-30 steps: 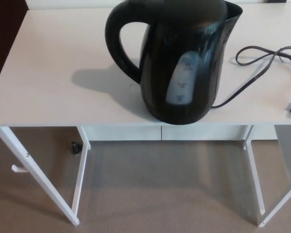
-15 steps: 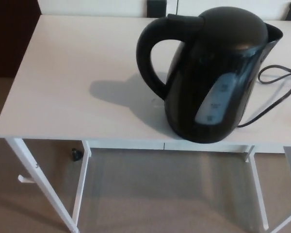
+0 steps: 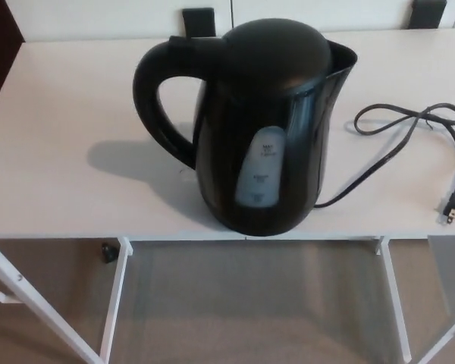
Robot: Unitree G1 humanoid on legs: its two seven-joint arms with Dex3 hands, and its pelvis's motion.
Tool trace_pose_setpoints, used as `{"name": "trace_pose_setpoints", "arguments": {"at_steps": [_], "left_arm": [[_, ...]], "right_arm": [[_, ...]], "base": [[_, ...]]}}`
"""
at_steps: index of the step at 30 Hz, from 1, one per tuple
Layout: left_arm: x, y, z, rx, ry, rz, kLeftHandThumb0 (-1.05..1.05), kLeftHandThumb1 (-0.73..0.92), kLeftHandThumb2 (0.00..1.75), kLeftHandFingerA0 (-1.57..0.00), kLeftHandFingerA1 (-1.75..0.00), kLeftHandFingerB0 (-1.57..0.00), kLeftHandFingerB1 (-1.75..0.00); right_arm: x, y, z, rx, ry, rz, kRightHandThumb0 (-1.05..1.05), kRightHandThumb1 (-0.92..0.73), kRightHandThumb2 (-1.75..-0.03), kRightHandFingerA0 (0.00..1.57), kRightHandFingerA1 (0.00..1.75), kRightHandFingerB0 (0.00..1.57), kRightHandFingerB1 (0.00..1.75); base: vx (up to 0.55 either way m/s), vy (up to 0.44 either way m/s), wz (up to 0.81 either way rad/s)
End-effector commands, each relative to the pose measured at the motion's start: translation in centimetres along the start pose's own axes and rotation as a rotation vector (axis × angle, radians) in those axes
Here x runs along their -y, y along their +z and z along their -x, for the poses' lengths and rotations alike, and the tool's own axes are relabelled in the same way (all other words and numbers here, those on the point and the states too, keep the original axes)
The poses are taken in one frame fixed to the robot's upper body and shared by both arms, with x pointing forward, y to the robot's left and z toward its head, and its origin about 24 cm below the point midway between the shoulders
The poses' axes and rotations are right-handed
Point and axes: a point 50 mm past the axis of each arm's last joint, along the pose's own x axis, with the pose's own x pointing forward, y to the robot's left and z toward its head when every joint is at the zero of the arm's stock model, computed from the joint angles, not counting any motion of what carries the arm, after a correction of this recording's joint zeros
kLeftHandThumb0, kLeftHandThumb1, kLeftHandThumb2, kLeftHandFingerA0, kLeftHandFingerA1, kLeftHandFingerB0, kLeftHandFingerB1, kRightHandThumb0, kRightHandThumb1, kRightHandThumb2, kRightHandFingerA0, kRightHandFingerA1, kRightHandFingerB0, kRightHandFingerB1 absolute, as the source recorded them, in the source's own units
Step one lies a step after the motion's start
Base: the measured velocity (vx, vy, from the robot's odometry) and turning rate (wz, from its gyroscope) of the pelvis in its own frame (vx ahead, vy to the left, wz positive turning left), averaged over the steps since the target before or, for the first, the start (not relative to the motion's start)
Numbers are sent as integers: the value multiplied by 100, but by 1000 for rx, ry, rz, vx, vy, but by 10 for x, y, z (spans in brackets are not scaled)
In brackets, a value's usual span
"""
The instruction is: The robot walk towards a table in front and uses its left hand to pick up the pot from the base and places it on the table
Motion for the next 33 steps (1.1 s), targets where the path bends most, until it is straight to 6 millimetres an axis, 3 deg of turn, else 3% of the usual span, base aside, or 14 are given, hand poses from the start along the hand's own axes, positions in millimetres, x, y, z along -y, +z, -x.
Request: {"name": "trace_pose_setpoints", "arguments": {"at_steps": [1, 3, 4, 5, 9, 10, 22, 23, 24, 25, 30, 31, 33], "left_arm": [[-8, 2, 1, 12, 15, -23, -9, 61, 57, -28, -36, -26, -31], [-8, 2, 1, 12, 15, -23, -9, 61, 57, -28, -36, -26, -31], [-8, 2, 1, 12, 19, -31, -6, 42, 86, -20, -52, -16, -49], [-8, 2, 1, 12, 16, -35, -10, 60, 57, -29, -36, -27, -31], [-8, 3, 0, 12, 12, -40, -10, 60, 57, -29, -36, -27, -31], [-8, 3, 0, 13, 14, -39, -6, 43, 87, -20, -52, -16, -48], [-9, 6, -1, 24, 17, -20, -5, 43, 87, -19, -52, -15, -48], [-9, 8, -2, 27, 16, -18, -5, 43, 87, -19, -52, -15, -48], [-9, 8, -2, 28, 14, -17, -8, 62, 57, -28, -36, -27, -31], [-9, 8, -2, 28, 12, -16, -8, 62, 57, -28, -36, -27, -31], [-10, 8, -2, 23, 7, -27, -10, 61, 58, -28, -35, -27, -32], [-9, 7, -2, 20, 9, -24, -6, 43, 87, -19, -51, -16, -48], [-7, 7, 0, 36, 5, -23, -6, 43, 87, -19, -52, -16, -49]], "right_arm": [[1, 2, 0, 15, -8, 7, -18, -43, -87, 33, 59, 22, 52], [1, 2, 0, 16, -8, 7, -18, -43, -87, 33, 59, 22, 52], [1, 1, 0, 13, -5, 5, -18, -43, -87, 31, 58, 22, 52], [1, 1, 0, 12, -4, 3, -18, -43, -88, 31, 59, 21, 52], [1, 1, 0, 12, -2, 1, -18, -43, -88, 31, 59, 21, 52], [2, 1, 0, 8, -5, -2, -19, -42, -87, 31, 59, 23, 52], [1, 2, -1, 12, -10, 12, -19, -43, -87, 32, 59, 25, 53], [2, 4, -1, 16, -10, 13, -19, -43, -87, 32, 59, 25, 53], [2, 4, -1, 19, -7, 10, -18, -43, -87, 32, 59, 25, 54], [2, 5, -2, 23, -3, 6, -18, -43, -87, 32, 59, 25, 54], [1, 5, -2, 25, 4, -15, -16, -44, -88, 31, 59, 24, 54], [3, 5, -1, 24, 3, -14, -16, -44, -88, 31, 59, 25, 54], [3, 4, -1, 23, 1, -7, -18, -44, -88, 32, 59, 24, 53]], "base": [[0, 0, 0], [44, 132, -6], [44, 153, 15], [43, 272, -23], [54, 141, 12], [85, 21, -6], [7, 2, 0], [0, 0, 0], [0, 0, 0], [0, 0, 0], [0, 0, 0], [0, 0, 0], [0, 0, 0]]}}
